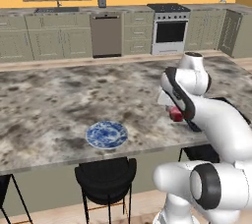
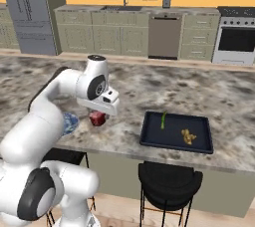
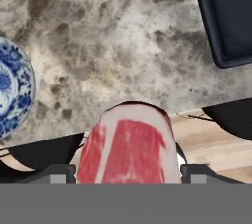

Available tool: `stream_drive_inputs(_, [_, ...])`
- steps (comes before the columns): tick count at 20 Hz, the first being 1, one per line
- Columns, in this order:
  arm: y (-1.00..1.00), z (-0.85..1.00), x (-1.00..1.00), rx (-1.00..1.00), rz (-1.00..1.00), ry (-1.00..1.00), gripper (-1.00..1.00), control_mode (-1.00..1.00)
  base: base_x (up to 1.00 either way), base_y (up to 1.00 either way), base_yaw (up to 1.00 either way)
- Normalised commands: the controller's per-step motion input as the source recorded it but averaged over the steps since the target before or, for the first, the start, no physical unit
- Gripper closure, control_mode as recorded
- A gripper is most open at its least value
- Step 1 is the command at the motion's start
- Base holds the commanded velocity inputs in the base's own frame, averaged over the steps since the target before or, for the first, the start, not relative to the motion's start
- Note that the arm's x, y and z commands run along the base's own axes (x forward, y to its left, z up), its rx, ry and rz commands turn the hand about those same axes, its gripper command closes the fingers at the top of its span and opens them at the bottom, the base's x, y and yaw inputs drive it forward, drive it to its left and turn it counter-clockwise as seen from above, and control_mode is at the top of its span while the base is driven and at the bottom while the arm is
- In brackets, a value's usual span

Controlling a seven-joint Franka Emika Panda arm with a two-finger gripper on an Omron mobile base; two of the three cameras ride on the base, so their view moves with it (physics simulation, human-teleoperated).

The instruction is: Create a steak meal by picking up the steak and asparagus from the tray and placing them on the plate. Leave the ginger on the tray.

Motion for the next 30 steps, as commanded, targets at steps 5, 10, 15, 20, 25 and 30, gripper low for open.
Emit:
stream_drive_inputs(5, [1.0,-0.01,0.0,-0.13,-0.01,0.0,1.0,-1.0,0.0,0.0,0.0])
stream_drive_inputs(10, [1.0,-0.27,0.32,-0.07,-0.01,0.02,1.0,-1.0,0.0,0.0,0.0])
stream_drive_inputs(15, [0.89,-0.5,0.5,-0.02,-0.02,0.05,1.0,-1.0,0.0,0.0,0.0])
stream_drive_inputs(20, [0.83,-0.48,0.43,-0.02,-0.03,0.02,1.0,-1.0,0.0,0.0,0.0])
stream_drive_inputs(25, [0.5,-0.28,0.51,0.0,-0.04,0.0,1.0,-1.0,0.0,0.0,0.0])
stream_drive_inputs(30, [0.27,-0.31,0.53,0.0,-0.04,0.0,-1.0,-1.0,0.0,0.0,0.0])
